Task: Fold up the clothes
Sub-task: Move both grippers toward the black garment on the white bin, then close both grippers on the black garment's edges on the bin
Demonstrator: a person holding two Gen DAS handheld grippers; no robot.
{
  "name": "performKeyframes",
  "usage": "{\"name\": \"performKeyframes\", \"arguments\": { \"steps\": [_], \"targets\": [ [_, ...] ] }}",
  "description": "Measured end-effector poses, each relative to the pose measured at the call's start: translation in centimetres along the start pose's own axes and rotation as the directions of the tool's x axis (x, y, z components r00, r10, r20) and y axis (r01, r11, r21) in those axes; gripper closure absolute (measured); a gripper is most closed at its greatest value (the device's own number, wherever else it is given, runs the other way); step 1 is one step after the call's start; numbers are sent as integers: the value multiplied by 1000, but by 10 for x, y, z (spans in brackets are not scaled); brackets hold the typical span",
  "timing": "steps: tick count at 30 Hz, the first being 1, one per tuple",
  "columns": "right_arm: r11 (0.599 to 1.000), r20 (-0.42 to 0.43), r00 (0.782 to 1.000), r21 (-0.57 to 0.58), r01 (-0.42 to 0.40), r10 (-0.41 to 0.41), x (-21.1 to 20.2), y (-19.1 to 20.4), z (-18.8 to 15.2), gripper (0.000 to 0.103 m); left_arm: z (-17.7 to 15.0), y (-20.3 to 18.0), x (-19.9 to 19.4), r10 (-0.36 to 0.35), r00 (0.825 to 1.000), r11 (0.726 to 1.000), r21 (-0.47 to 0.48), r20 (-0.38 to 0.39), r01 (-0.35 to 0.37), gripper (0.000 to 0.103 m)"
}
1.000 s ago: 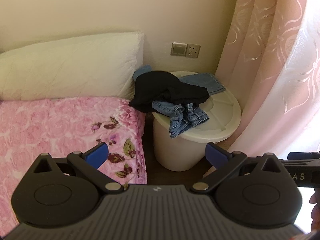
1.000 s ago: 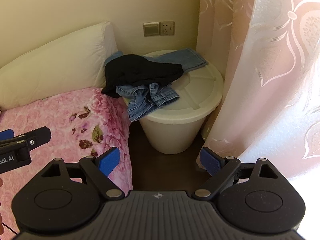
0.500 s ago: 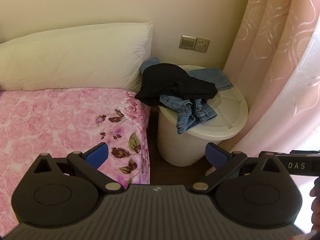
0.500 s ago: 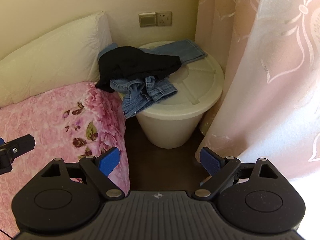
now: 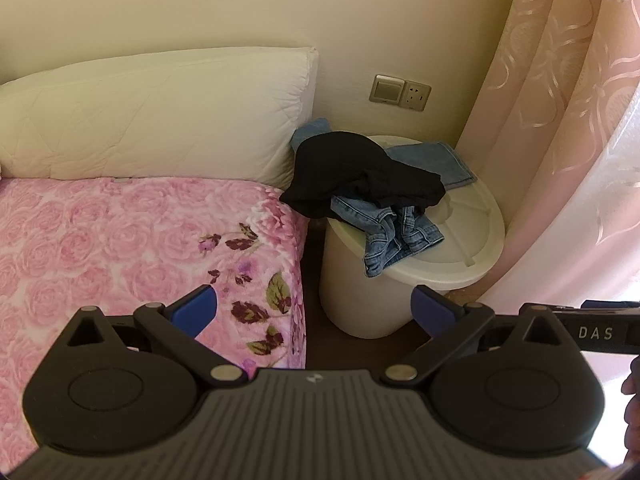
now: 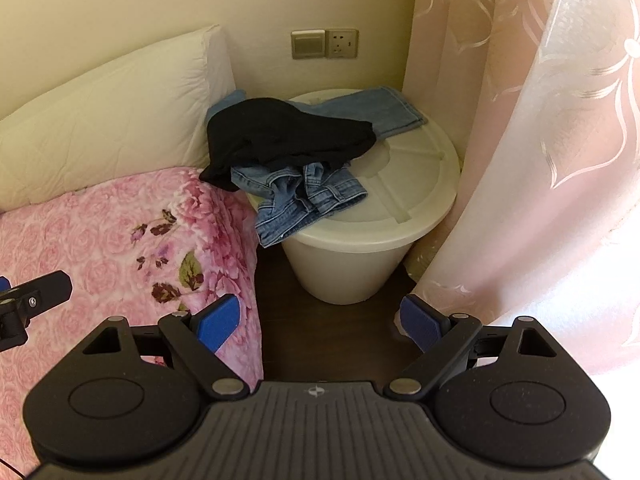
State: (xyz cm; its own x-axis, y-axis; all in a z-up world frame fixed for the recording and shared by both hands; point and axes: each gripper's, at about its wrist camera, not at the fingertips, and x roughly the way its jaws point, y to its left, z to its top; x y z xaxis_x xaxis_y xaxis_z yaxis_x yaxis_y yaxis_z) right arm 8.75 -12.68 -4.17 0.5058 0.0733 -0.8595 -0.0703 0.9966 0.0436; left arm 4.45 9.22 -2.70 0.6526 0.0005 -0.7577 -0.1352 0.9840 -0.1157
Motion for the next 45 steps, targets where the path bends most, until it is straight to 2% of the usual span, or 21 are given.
{"name": "performKeyframes", "arguments": {
  "steps": [14, 24, 31, 45],
  "targets": [
    [1000, 10, 1000, -22, -21, 22, 11, 6, 12, 13, 12, -2, 16, 19, 1000, 1000, -3, -2, -19, 1],
    [999, -10, 999, -10, -35, 35, 34, -8, 29, 13, 27, -12, 38, 29, 999, 1000, 5, -16, -29, 1],
    [999, -33, 999, -5, -36, 36, 60, -21, 53, 13, 49, -27, 72, 33, 999, 999, 2, -43, -33, 1],
    [997, -89, 994, -45, -68, 64, 129, -53, 130, 13, 103, -48, 165, 35, 994, 999, -26, -105, -38, 1]
  ]
}}
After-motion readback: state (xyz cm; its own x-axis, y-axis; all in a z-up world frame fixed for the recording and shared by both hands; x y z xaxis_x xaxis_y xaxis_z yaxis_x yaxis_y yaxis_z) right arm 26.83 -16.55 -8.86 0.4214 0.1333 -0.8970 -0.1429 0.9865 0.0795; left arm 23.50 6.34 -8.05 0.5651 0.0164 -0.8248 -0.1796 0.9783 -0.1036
